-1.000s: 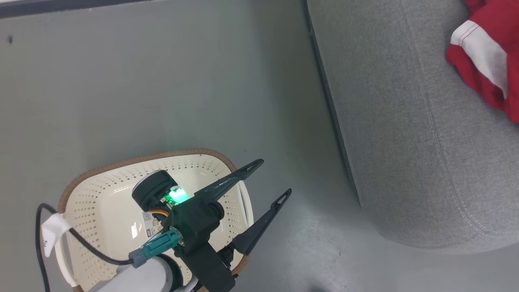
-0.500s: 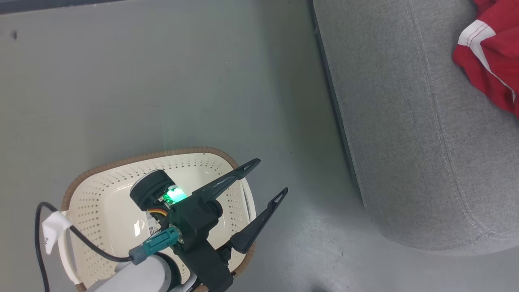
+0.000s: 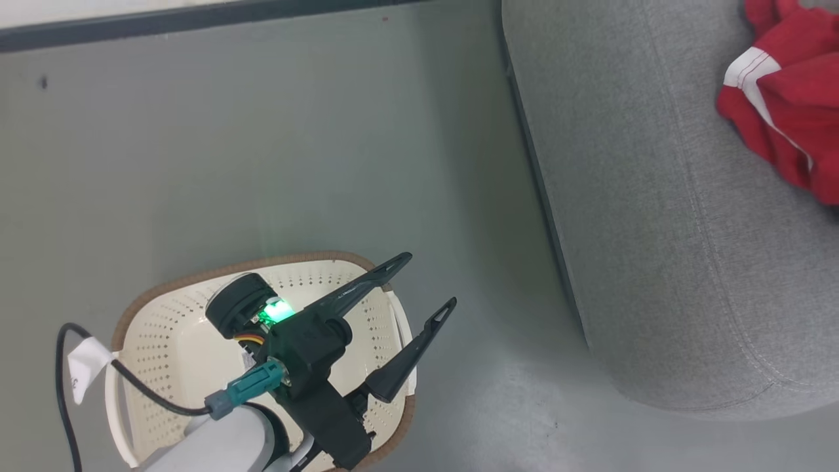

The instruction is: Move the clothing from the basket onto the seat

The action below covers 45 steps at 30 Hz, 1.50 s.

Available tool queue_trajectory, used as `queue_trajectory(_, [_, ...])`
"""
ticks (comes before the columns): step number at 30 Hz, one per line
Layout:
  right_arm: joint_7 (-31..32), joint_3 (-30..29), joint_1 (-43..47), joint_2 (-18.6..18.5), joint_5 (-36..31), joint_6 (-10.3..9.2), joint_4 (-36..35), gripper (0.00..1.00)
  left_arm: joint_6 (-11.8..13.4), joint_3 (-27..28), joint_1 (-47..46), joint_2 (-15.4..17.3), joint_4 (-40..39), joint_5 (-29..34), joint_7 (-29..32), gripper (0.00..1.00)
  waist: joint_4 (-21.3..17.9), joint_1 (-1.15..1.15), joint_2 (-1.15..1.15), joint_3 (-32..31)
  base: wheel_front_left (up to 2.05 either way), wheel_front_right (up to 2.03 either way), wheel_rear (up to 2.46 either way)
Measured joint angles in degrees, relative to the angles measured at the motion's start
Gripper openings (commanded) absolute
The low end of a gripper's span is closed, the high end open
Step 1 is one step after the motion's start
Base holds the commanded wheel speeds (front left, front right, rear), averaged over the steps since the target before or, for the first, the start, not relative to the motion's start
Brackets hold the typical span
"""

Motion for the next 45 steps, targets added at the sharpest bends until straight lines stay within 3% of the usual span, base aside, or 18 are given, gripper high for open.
queue_trajectory(19, [-0.91,4.24,5.49,-2.43,-1.74,3.14,1.51,1.0,0.75,0.92,3.11,-3.14,8.04,-1.98,-5.09,1.0,-1.26,-0.01,0.0,-11.86,0.0,0.0,0.0])
queue_trajectory(31, [-1.63,4.1,13.03,-4.11,-1.05,3.25,-6.23,1.0,3.11,3.94,6.6,-4.37,12.26,-5.08,-8.06,1.0,-0.36,-0.01,-0.01,-20.86,0.0,0.0,0.0])
queue_trajectory(45, [-1.99,2.92,18.29,-4.76,0.93,3.26,-16.84,1.0,5.23,7.02,9.86,-3.96,13.86,-6.17,-9.58,1.0,4.5,-0.01,-0.01,-26.96,0.0,0.0,0.0])
